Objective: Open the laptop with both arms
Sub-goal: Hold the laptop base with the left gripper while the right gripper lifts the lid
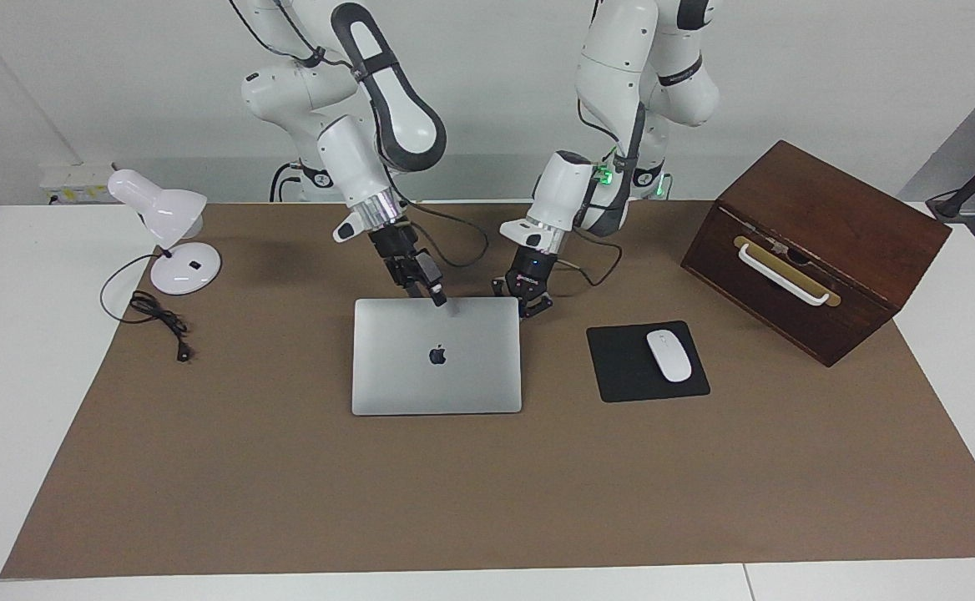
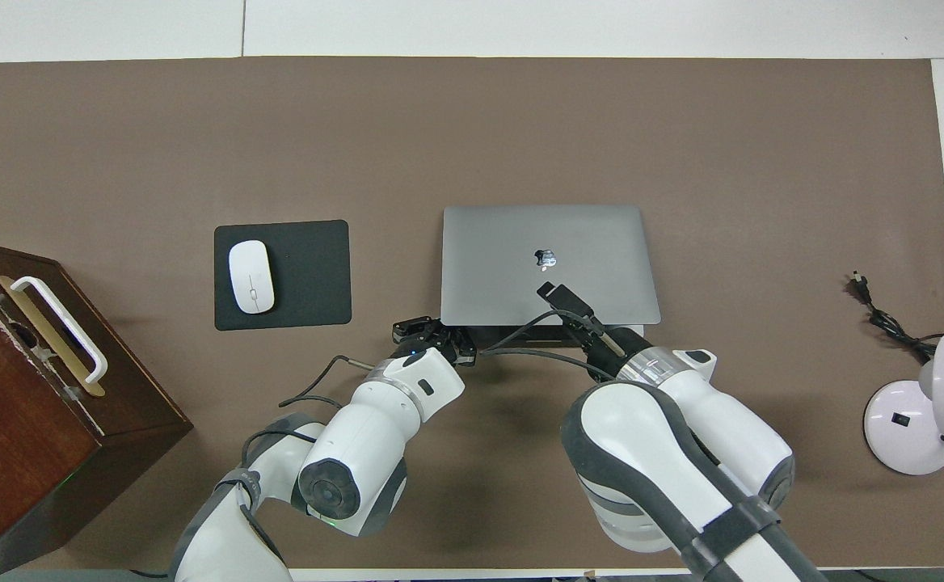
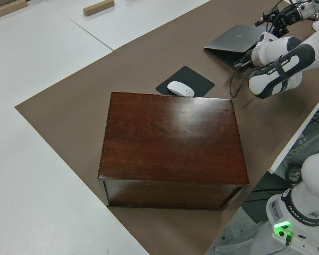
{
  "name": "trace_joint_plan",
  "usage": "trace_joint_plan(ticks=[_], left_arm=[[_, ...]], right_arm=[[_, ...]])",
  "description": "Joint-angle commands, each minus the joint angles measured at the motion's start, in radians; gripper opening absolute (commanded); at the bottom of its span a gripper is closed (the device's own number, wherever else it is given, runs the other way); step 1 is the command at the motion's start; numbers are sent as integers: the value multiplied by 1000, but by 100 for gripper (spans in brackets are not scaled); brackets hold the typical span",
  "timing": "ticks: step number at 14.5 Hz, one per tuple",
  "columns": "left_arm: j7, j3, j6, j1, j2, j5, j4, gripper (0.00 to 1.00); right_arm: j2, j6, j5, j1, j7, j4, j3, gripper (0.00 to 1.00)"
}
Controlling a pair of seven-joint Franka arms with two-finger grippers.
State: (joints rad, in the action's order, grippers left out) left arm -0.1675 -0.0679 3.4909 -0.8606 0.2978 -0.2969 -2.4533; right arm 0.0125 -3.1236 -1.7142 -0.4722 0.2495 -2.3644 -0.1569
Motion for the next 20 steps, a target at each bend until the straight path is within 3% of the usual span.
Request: trace_joint_plan(ticks=[1, 9, 20], left_arm=[[17, 2, 16, 6, 32, 1, 17, 0], [19, 2, 16, 6, 32, 1, 17, 0], [34, 2, 16, 8, 32, 2, 17, 0]], right_arm=[[12, 14, -21, 30, 59, 24, -6, 100], [46, 22, -8, 44, 166, 88, -3, 100], [67, 16, 270, 78, 228, 89, 0, 100]])
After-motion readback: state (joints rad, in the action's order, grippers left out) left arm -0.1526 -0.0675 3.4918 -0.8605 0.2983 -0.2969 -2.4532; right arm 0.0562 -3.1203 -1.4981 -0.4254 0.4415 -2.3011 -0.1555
